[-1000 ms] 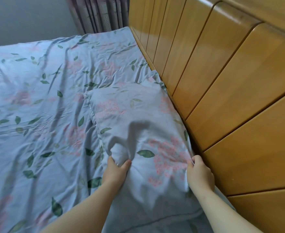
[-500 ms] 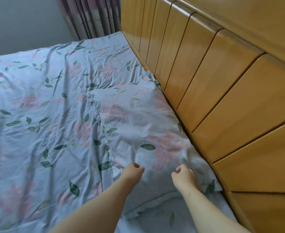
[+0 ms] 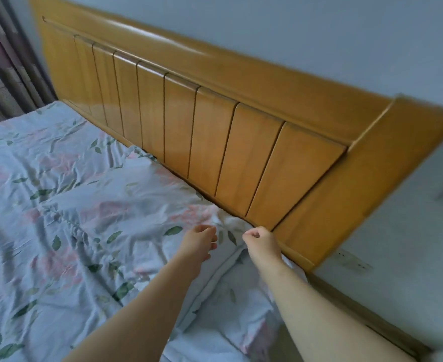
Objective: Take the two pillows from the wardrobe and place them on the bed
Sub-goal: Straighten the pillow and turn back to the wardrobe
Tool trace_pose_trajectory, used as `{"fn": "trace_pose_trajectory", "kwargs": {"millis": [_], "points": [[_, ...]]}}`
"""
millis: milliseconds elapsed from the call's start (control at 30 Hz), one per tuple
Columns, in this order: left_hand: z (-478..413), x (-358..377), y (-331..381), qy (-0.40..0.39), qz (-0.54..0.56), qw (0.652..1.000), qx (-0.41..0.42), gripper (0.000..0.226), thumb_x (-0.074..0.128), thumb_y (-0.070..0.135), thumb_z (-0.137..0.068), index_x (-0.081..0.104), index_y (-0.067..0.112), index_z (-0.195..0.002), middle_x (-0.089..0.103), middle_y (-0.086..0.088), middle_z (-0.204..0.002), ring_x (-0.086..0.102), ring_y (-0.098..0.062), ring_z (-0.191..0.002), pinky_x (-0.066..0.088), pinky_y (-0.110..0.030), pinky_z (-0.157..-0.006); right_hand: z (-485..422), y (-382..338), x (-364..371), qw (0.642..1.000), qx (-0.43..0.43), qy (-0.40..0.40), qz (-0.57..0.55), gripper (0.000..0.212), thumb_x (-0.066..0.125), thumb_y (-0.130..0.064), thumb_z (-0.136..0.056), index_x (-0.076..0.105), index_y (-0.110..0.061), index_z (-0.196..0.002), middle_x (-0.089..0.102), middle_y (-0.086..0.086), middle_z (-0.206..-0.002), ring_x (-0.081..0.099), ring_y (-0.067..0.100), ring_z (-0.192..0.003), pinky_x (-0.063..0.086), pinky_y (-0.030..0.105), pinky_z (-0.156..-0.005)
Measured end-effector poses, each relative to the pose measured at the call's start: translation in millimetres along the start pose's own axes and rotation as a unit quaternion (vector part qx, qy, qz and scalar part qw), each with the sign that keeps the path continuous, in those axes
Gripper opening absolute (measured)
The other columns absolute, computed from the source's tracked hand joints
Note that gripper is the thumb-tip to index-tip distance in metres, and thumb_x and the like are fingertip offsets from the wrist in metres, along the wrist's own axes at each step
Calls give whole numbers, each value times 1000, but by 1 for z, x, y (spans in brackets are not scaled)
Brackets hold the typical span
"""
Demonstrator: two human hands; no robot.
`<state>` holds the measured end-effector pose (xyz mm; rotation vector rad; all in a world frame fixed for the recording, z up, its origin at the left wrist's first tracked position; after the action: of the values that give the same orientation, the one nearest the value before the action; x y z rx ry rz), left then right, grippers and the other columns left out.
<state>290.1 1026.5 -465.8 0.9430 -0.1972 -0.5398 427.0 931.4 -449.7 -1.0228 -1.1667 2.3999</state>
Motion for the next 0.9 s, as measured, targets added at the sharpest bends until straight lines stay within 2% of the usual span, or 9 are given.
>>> {"fn": "trace_pose_trajectory", "kwargs": {"millis": [100, 200, 300, 400, 467, 567, 767, 900], "points": [[36, 22, 28, -29, -28, 998, 41, 11, 45, 20, -94, 55, 16, -98, 58, -2, -80, 55, -16, -74, 42, -27, -65, 38, -10, -46, 998, -1, 54, -40, 12, 45, -18, -91, 57, -16, -92, 53, -5, -78, 46, 10, -66, 37, 22, -54], [70, 54, 59, -67, -54, 992, 89, 16, 47, 21, -93, 55, 15, -105, 60, -1, -81, 56, -12, -71, 44, -25, -62, 75, -15, -96, 990, -5, 118, -73, 14, 46, -21, -92, 58, -17, -98, 53, -3, -80, 47, 9, -67, 36, 23, -54], [110, 96, 91, -127, -70, 979, 146, 16, 48, 23, -93, 55, 16, -106, 61, 2, -82, 57, -10, -73, 44, -24, -62, 113, -19, -147, 973, -28, 188, -130, 13, 46, -22, -93, 57, -19, -99, 53, -3, -83, 48, 9, -70, 39, 25, -59], [164, 138, 111, -196, -58, 961, 187, 16, 48, 24, -94, 57, 17, -106, 62, 1, -85, 59, -11, -79, 46, -25, -66, 159, -19, -194, 943, -49, 264, -196, 15, 47, -21, -92, 59, -17, -101, 58, 1, -95, 54, 16, -84, 42, 27, -69], [202, 166, 119, -247, -38, 948, 198, 18, 49, 24, -94, 58, 17, -107, 64, 0, -87, 61, -13, -82, 46, -27, -68, 195, -18, -221, 919, -73, 304, -240, 11, 47, -19, -93, 58, -18, -95, 60, 3, -95, 55, 17, -83, 43, 26, -68], [261, 193, 128, -305, -11, 925, 226, 19, 49, 24, -94, 60, 16, -107, 66, 0, -89, 63, -15, -86, 47, -27, -70, 247, -18, -253, 896, -100, 339, -268, 16, 49, -16, -92, 55, -23, -79, 60, 1, -82, 54, 14, -71, 42, 24, -61], [388, 221, 126, -377, 22, 883, 279, 15, 47, 21, -95, 61, 18, -100, 65, 0, -90, 63, -15, -88, 50, -33, -85, 370, -4, -307, 849, -163, 408, -294, 15, 50, -14, -91, 57, -22, -81, 62, -1, -84, 57, 12, -72, 46, 22, -66], [462, 213, 109, -400, 48, 858, 317, 16, 48, 20, -94, 63, 15, -100, 66, -1, -87, 64, -15, -85, 50, -33, -85, 445, 6, -306, 835, -184, 421, -302, 14, 50, -15, -91, 60, -21, -85, 65, -2, -85, 60, 13, -74, 48, 21, -67]]}}
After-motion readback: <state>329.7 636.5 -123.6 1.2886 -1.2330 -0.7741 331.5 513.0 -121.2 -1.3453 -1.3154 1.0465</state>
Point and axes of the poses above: each hand's wrist, its own z-axis away from the middle knuckle, its own x-axis out of the palm, y = z × x, the point moved 10 cm from there along -z, towards the middle knuckle
